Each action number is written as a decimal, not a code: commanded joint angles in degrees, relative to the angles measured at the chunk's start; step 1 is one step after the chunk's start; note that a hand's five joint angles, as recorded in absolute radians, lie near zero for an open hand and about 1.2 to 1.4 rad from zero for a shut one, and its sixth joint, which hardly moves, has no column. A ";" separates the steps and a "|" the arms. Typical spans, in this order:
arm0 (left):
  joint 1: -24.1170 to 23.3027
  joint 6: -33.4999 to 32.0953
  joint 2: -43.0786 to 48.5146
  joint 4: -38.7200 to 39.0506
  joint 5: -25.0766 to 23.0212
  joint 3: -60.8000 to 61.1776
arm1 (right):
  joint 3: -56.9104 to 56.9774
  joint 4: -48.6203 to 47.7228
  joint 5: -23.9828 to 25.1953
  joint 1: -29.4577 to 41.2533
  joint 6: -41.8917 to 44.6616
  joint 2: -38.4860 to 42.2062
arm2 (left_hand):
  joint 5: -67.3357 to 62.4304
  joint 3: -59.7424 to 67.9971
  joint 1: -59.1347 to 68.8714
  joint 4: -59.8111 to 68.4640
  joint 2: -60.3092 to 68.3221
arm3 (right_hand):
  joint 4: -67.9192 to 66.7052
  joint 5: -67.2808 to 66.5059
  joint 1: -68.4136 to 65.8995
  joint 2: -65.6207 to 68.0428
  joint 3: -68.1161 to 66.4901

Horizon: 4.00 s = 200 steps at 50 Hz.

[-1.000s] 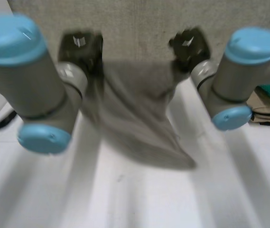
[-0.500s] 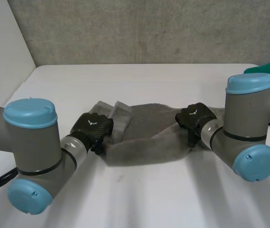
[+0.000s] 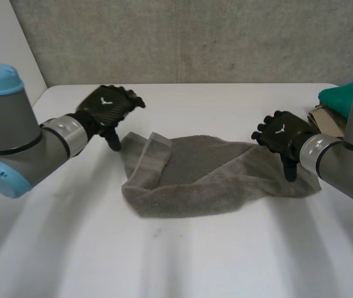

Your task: Fold the laundry.

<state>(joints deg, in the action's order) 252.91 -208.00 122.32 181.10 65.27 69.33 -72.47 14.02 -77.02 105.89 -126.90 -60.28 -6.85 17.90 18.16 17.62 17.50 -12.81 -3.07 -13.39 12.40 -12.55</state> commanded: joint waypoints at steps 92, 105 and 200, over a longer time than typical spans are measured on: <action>-2.85 -26.93 27.62 2.15 -13.15 -22.05 | 4.80 5.75 5.22 -5.78 -5.99 -0.72 | -15.37 14.33 14.06 14.61 14.73 | -67.19 -66.93 -66.61 67.60 -67.45; -2.86 -21.58 26.04 11.98 -2.53 -29.33 | 20.25 -7.50 -4.26 -3.06 -10.99 8.86 | -63.15 62.10 61.84 62.38 62.50 | -67.19 -66.93 -66.61 67.60 -67.45; 23.69 -10.06 -10.96 6.19 -5.77 27.79 | -6.42 5.51 -0.59 -6.39 -16.44 -2.10 | -5.47 4.42 4.16 4.71 4.83 | -34.44 -34.19 -33.86 34.86 -34.71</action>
<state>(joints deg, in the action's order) 276.81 -219.76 111.32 186.47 59.56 97.92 -68.34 26.39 -79.21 100.76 -139.64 -54.33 -10.84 22.11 22.43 21.60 21.74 -59.43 -48.98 -58.42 58.83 -59.14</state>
